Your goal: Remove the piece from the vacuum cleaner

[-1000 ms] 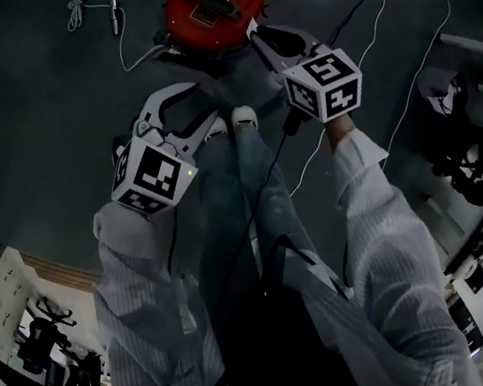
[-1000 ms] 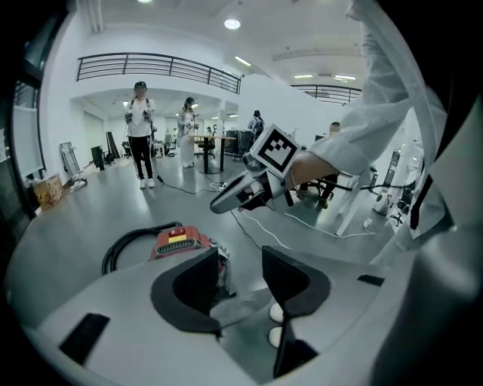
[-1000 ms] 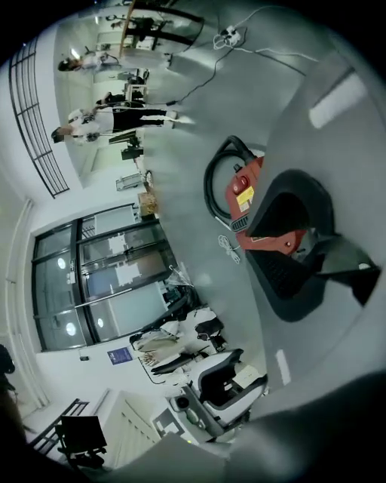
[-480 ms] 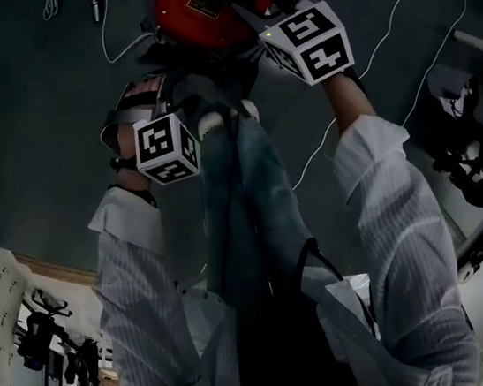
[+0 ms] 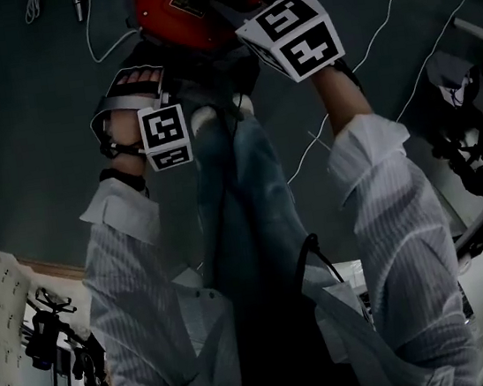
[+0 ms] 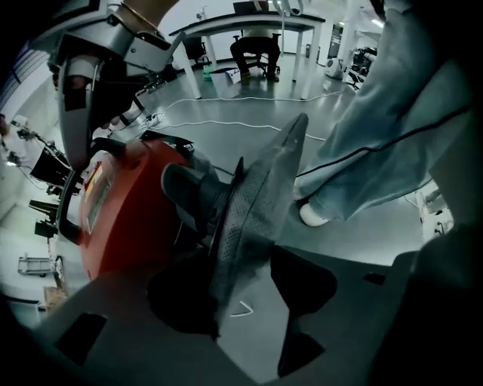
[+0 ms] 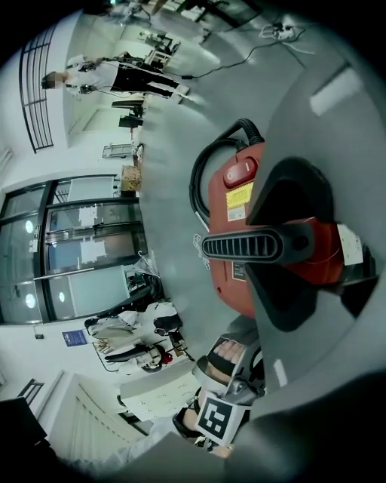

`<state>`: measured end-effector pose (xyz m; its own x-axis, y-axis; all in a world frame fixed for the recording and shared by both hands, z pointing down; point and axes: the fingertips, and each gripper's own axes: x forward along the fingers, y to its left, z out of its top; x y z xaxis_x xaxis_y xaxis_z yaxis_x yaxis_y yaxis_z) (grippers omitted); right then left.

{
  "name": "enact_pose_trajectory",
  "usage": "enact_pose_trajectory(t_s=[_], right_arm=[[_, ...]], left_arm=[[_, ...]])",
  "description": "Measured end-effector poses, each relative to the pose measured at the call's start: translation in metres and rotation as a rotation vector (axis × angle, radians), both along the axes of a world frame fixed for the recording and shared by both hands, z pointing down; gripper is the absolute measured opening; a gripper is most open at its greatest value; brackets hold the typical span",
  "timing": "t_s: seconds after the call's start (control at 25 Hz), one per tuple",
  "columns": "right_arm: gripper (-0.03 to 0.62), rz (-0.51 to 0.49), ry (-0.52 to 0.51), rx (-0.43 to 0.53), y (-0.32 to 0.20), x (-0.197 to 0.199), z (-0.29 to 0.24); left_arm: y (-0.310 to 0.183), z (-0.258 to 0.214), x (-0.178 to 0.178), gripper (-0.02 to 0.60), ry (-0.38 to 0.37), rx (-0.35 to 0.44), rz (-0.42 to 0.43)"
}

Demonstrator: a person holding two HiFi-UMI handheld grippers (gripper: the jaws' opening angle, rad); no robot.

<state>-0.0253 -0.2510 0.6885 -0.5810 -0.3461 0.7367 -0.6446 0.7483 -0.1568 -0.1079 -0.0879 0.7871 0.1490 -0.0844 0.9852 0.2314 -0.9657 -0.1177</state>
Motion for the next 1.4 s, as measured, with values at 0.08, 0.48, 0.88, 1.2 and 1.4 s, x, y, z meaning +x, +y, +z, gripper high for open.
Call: enact_pose_trajectory(t_s=[0.08,0.48,0.88,1.2,1.4], right_arm=[[0.138,0.001,-0.002,0.000,0.000,0.000,-0.001],[0.152,0.022,0.011,-0.017,-0.001,0.001,0.002],[0.156,0.055,0.006,-0.069,-0.001,0.000,0.011],[0.155,0.045,-0.002,-0.091,0.000,-0.002,0.014],[0.153,0.027,0.000,-0.098,-0.001,-0.004,0.017]], left_arm=[[0.005,0.002,-0.004,0.150,-0.020,-0.010,0.024],[0.003,0.000,-0.006,0.028,-0.036,0.004,0.061],[0.013,-0.004,-0.013,0.023,-0.029,-0.044,0.067],[0.017,-0.003,-0.015,0.021,-0.050,-0.154,0.149],[0.019,-0.001,-0.015,0.023,-0.090,-0.217,0.349]])
